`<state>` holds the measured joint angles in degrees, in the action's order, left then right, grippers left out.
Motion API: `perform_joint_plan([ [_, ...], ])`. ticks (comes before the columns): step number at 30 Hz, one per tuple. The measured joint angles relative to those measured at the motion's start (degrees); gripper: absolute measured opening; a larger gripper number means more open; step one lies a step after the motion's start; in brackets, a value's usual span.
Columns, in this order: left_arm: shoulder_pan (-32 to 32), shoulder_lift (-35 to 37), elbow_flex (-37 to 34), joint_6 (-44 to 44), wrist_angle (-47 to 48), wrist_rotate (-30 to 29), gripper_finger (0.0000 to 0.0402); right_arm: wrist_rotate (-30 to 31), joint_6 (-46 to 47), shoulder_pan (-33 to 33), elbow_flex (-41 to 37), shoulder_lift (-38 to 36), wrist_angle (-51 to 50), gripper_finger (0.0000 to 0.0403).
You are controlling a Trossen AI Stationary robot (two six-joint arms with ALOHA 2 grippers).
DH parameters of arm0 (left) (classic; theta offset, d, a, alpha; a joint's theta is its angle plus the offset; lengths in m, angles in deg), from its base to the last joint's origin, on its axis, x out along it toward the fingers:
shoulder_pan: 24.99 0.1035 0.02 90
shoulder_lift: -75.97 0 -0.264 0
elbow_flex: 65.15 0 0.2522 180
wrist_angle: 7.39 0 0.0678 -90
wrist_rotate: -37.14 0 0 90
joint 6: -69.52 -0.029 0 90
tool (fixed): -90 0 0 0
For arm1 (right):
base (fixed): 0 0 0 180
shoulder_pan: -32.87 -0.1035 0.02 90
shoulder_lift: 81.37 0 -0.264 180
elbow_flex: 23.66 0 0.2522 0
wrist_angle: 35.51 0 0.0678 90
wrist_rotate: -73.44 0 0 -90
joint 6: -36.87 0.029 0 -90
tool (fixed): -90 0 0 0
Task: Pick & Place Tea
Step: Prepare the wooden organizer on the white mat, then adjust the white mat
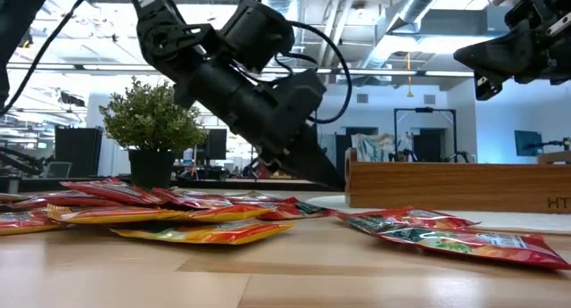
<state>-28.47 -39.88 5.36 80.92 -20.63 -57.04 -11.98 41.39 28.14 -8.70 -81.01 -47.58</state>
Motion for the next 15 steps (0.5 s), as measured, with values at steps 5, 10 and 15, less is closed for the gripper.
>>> perform_joint_plan([
  [5,0.96,-0.48,0.18,-0.03,2.24,-1.41,0.0,-0.04,0.01,0.0,0.0,-0.01,-0.12,0.0],
  [10,0.43,0.82,0.05,-1.2,7.19,-8.46,0.0,-0.04,0.01,0.0,0.0,0.0,-0.1,0.0],
  [15,0.1,1.24,-1.72,-1.52,7.03,-9.86,0.0,-0.04,0.0,0.0,0.0,-0.02,0.01,0.0],
])
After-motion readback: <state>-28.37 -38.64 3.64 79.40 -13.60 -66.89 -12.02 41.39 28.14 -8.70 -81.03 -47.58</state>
